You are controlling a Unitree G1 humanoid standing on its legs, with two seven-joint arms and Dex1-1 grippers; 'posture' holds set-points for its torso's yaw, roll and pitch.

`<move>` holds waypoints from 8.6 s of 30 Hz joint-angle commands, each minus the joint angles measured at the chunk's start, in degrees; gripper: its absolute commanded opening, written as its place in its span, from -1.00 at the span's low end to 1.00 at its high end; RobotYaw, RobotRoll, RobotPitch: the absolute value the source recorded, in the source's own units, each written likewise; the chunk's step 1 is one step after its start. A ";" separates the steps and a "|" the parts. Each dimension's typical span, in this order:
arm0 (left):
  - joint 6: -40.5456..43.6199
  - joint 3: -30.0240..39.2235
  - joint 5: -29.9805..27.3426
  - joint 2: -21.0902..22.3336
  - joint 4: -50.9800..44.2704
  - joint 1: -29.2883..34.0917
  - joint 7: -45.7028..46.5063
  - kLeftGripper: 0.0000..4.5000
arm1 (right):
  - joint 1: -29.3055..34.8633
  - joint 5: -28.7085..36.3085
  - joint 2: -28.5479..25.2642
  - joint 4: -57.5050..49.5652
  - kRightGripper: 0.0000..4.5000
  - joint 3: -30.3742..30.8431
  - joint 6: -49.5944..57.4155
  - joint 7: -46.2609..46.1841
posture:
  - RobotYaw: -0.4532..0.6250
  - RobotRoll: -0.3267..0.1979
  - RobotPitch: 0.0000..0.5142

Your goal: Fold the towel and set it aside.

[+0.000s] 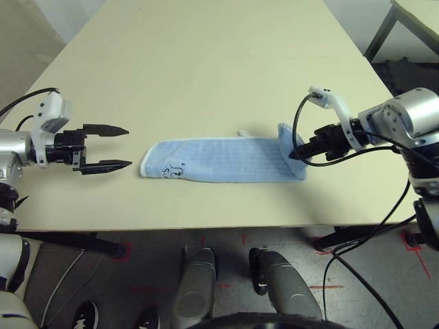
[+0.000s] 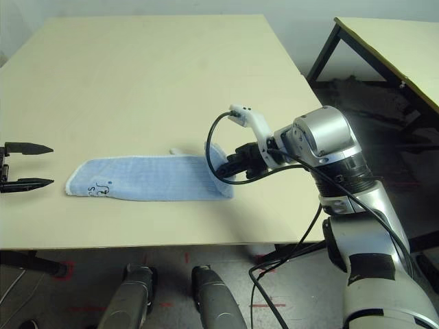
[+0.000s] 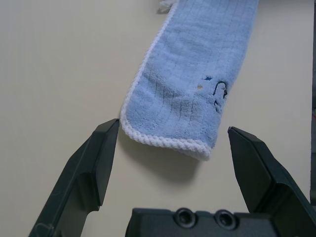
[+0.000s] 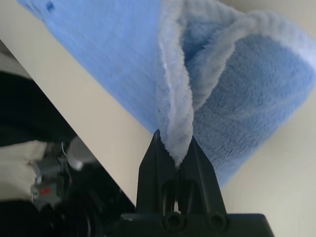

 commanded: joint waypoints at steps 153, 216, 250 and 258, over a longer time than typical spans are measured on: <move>35.44 6.15 14.61 -3.50 10.50 -7.87 0.16 1.00 | 33.28 -1.84 -0.89 4.21 0.99 -15.62 -92.31 38.23 | -0.08 0.25 -0.38; 87.56 3.30 26.20 -14.68 7.44 -13.88 3.88 -0.99 | 37.34 -1.04 -0.23 -3.53 1.00 -15.27 -91.38 33.87 | -0.17 0.25 -0.35; 107.61 3.83 1.59 -12.57 -25.09 -17.81 4.93 -0.99 | 41.46 -1.28 -0.31 -6.40 1.00 -15.14 -90.44 30.96 | -0.25 0.25 -0.30; 109.88 5.77 -2.46 -18.61 -29.12 -16.27 11.60 -0.99 | 43.83 -0.98 -0.09 -9.29 1.00 -15.16 -89.96 28.85 | -0.29 0.25 -0.31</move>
